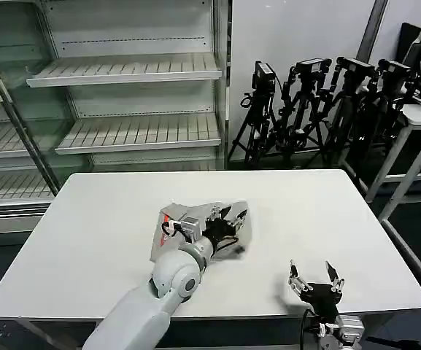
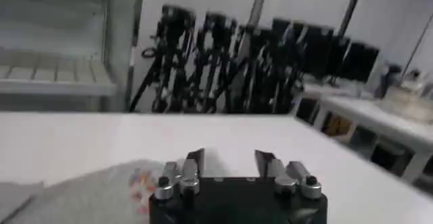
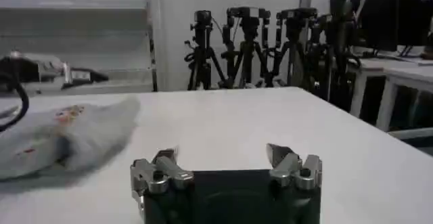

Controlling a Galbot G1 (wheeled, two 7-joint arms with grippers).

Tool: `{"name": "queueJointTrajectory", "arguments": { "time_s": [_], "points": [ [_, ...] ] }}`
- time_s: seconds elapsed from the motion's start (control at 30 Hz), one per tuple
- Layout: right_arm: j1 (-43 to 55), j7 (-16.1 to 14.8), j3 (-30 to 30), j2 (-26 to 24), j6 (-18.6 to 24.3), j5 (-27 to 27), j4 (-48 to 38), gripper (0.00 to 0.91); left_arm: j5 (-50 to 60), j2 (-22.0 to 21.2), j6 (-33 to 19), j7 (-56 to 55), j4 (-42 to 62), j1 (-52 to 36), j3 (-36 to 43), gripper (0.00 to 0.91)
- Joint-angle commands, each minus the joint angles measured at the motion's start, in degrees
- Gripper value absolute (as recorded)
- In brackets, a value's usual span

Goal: Fold and organize the clothes.

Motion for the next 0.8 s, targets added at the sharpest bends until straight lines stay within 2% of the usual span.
{"name": "queueJointTrajectory", "arguments": {
  "time_s": [0.03, 0.17, 0.23, 0.37, 0.47, 0.63, 0.8],
  "points": [
    [-0.29, -0.53, 0.89, -1.41, 3.56, -2.43, 3.20, 0.907, 0.18, 1.47, -8.22, 3.63, -14.83, 7.68, -9.80, 0.907],
    [-0.97, -1.09, 0.73, -1.83, 6.52, -6.81, 3.97, 0.907, 14.10, 6.32, -12.30, 4.46, -20.65, 20.14, -17.76, 0.907],
    [-1.59, -1.36, 0.31, -1.76, 8.00, -7.97, 4.08, 0.907, 21.92, 7.10, -15.44, 5.54, -23.63, 26.77, -25.07, 0.907],
    [-2.73, -1.81, -0.66, -1.54, 10.77, -9.77, 4.08, 0.907, 26.55, 4.47, -19.64, 7.20, -28.63, 41.11, -34.58, 0.907],
    [-2.64, -1.81, -0.75, -1.63, 12.66, -10.26, 3.58, 0.907, 33.94, 1.46, -23.67, 7.83, -30.99, 47.03, -37.11, 0.907],
    [-2.60, -0.98, -0.65, -1.91, 12.52, -11.07, 3.86, 0.907, 34.44, 0.50, -24.02, 7.97, -32.60, 51.41, -36.97, 0.907],
    [-2.27, -0.78, -0.86, -2.09, 11.53, -9.21, 3.30, 0.907, 34.90, 0.60, -23.59, 8.33, -32.72, 51.71, -37.10, 0.907]
  ]
}}
